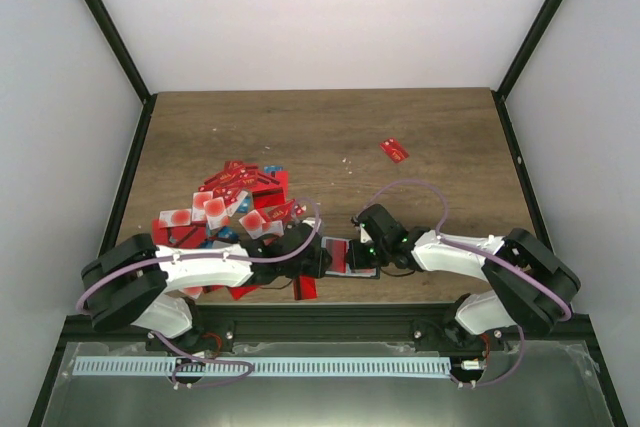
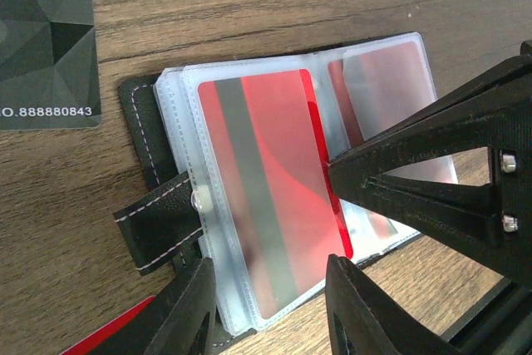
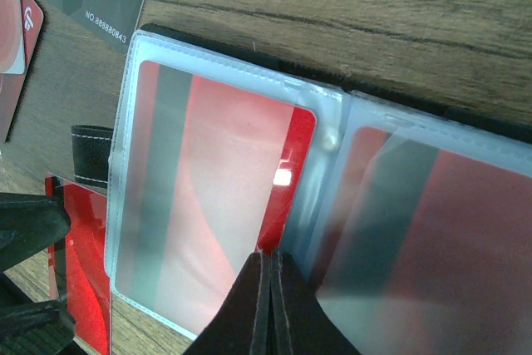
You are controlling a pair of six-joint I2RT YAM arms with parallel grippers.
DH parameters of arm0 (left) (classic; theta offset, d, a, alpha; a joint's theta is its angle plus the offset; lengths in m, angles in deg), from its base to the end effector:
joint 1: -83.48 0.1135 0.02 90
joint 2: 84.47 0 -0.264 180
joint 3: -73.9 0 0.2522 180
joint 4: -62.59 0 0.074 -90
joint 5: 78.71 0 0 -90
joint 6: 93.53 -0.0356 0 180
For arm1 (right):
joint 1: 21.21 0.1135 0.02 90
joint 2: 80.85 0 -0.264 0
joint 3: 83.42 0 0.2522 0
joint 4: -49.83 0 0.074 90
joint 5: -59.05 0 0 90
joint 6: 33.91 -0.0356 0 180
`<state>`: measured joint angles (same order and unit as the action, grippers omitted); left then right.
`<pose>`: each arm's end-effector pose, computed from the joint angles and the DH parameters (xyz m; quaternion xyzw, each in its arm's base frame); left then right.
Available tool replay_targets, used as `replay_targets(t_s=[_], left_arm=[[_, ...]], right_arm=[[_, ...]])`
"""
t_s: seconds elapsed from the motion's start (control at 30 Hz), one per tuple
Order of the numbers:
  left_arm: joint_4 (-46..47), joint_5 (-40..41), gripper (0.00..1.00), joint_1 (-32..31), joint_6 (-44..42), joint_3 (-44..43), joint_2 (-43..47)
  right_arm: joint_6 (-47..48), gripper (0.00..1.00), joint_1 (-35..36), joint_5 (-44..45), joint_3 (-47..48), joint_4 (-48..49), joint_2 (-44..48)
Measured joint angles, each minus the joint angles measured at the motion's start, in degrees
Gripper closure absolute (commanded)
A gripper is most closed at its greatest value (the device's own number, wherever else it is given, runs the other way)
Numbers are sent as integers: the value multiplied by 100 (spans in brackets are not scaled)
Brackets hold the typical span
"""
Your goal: Put the credit cards into the card holder
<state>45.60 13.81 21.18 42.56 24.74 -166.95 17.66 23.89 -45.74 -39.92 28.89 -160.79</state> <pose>0.1251 -0.2349 0.1524 0.1252 0.9320 -0.2632 0.2153 0.1596 0.1730 0.1323 -0.0915 0.9481 0.2776 0.1254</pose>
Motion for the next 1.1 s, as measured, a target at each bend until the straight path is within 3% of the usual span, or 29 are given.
replay_targets(t_s=[1.1], left_arm=[[269,-306,63,2,17,-116,-553]], right_arm=[[2,99,0,0,0,0,-2]])
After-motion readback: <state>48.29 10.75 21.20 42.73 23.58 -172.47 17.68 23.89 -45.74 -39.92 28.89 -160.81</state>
